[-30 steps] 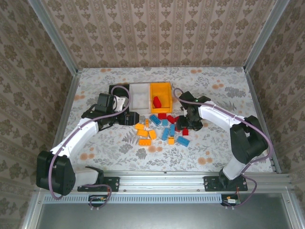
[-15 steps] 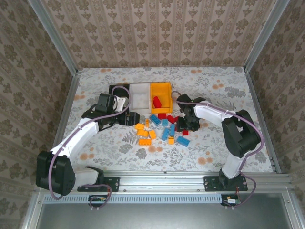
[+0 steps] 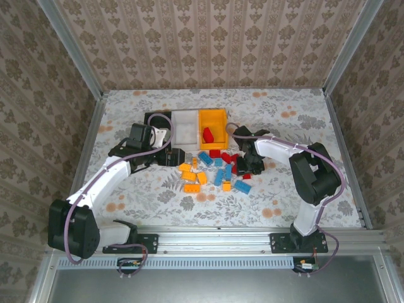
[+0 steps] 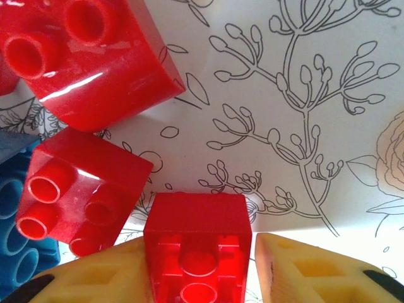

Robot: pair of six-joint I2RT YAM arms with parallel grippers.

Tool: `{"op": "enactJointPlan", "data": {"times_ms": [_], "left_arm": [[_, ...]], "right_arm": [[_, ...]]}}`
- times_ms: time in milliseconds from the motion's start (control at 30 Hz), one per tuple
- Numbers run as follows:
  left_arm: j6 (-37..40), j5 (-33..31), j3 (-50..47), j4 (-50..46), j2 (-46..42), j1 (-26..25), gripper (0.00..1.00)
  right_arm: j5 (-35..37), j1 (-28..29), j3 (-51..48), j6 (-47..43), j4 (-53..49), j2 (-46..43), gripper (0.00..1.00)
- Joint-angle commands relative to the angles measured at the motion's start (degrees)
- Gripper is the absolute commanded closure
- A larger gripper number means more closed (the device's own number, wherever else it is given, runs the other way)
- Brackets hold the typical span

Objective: Sort the legos into containers by color

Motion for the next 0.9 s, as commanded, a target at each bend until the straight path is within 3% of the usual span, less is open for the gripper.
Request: {"op": "enactJointPlan", "data": {"times_ms": [0,267,467,700,867], "left_arm": [[0.09,-0.35,-0.41,-0.78,0.37,-0.43,0.0],[0.0,-0.16,-0.4,-0.78,0.3,-0.5,0.0],[-0.02,-0.02,-0.4,-0.6,0.21,-0.49,0.0],[-0.17,0.16,-0.49,-0.42,0.04,-0.49,0.0],[-0.26,0.18,-0.64,-0.32,0.04,-0.51,0.0]], "right_arm": [[2.07,-0.46,-1.04,0.41,0.92,1.94,0.59],[2.84,-0.64,-0.83,0.44,-0.5,-0.18,0.69],[2.11,-0.72,2.1,0.16,-3.88,-4.16,0.7],[-5.3,-0.73,11.24,-0.02,-5.09,-7.09,0.7],[-11.49,-0.64,19.17,0.91,-4.17,-2.91,0.7]]}}
